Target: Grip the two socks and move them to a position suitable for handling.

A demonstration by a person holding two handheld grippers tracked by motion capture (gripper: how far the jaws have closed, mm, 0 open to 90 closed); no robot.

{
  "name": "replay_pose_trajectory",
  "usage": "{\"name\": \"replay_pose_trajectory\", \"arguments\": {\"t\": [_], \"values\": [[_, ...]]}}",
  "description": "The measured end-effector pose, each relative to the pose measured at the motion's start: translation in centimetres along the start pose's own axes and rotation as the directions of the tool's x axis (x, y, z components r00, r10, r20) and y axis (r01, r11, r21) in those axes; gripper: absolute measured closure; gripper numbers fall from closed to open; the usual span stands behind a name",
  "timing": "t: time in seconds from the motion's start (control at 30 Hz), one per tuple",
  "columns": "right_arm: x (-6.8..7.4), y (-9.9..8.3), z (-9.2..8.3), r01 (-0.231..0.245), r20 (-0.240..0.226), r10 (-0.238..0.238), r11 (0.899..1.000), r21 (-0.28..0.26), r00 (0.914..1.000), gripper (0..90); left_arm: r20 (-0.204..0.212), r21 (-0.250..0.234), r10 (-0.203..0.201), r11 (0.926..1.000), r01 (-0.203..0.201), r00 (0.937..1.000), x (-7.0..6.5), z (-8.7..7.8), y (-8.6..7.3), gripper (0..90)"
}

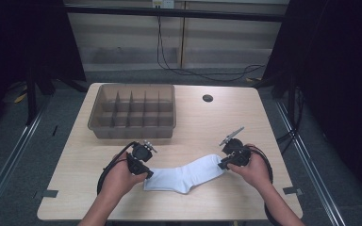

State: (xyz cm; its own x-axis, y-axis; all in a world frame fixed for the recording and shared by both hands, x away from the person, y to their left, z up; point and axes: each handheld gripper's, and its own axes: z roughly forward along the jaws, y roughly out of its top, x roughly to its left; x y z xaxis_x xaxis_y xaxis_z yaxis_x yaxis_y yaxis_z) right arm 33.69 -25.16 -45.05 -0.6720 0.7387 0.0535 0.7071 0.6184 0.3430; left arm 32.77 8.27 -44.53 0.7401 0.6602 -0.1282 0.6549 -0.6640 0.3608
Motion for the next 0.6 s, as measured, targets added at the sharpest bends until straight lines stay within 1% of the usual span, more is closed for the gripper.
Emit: {"name": "replay_pose_trajectory", "arguments": {"t": [0.03,0.07,0.1,0.13,0.17,0.2,0.3,0.37,0.47,0.5,0.6], "values": [[0.0,0.0,0.0,-0.002,0.001,0.002,1.000,0.000,1.0000,75.2,0.006,0.009,-0.001,1.0000,0.001,1.0000,0.0,0.2,-0.1,72.2],[0.0,0.0,0.1,-0.005,0.000,0.005,1.000,0.001,1.0000,75.5,0.004,0.011,0.005,0.9999,-0.005,1.0000,-0.2,0.4,-0.2,72.5],[0.0,0.0,0.2,-0.004,-0.003,0.004,1.000,0.006,1.0000,75.9,0.011,0.017,0.013,0.9998,-0.013,0.9999,-0.2,0.7,-0.2,72.7],[0.0,0.0,0.4,0.000,-0.002,0.000,1.000,0.011,1.0000,76.3,0.018,0.019,0.009,0.9998,-0.010,0.9998,-0.4,1.0,-0.2,73.5],[0.1,0.1,0.6,0.004,-0.007,-0.004,1.000,0.011,1.0000,76.5,0.018,0.032,0.019,0.9993,-0.020,0.9997,-0.4,1.2,-0.1,73.1],[0.1,0.1,0.7,0.004,-0.010,-0.004,1.000,0.015,0.9999,76.6,0.021,0.040,0.019,0.9990,-0.020,0.9996,-0.5,1.4,-0.1,71.9],[0.2,0.1,1.1,0.004,-0.011,-0.004,1.000,0.020,0.9999,76.6,0.025,0.044,0.013,0.9989,-0.014,0.9996,-0.6,1.9,0.0,72.0],[0.3,0.0,1.2,0.001,-0.011,0.000,1.000,0.023,0.9999,76.6,0.017,0.048,0.035,0.9982,-0.036,0.9992,-0.7,1.9,0.0,72.6],[0.2,0.0,1.2,0.001,-0.014,0.000,1.000,0.020,0.9999,77.1,0.010,0.055,0.055,0.9970,-0.055,0.9984,-0.9,2.2,0.1,75.8],[0.2,0.0,1.2,-0.002,-0.013,0.002,1.000,0.021,0.9999,77.2,0.015,0.060,0.066,0.9960,-0.066,0.9977,-1.0,2.2,0.1,77.9],[0.2,0.1,1.3,0.004,-0.011,-0.004,1.000,0.023,0.9999,77.7,0.013,0.075,0.077,0.9942,-0.077,0.9970,-1.2,2.2,0.4,83.1]]}}
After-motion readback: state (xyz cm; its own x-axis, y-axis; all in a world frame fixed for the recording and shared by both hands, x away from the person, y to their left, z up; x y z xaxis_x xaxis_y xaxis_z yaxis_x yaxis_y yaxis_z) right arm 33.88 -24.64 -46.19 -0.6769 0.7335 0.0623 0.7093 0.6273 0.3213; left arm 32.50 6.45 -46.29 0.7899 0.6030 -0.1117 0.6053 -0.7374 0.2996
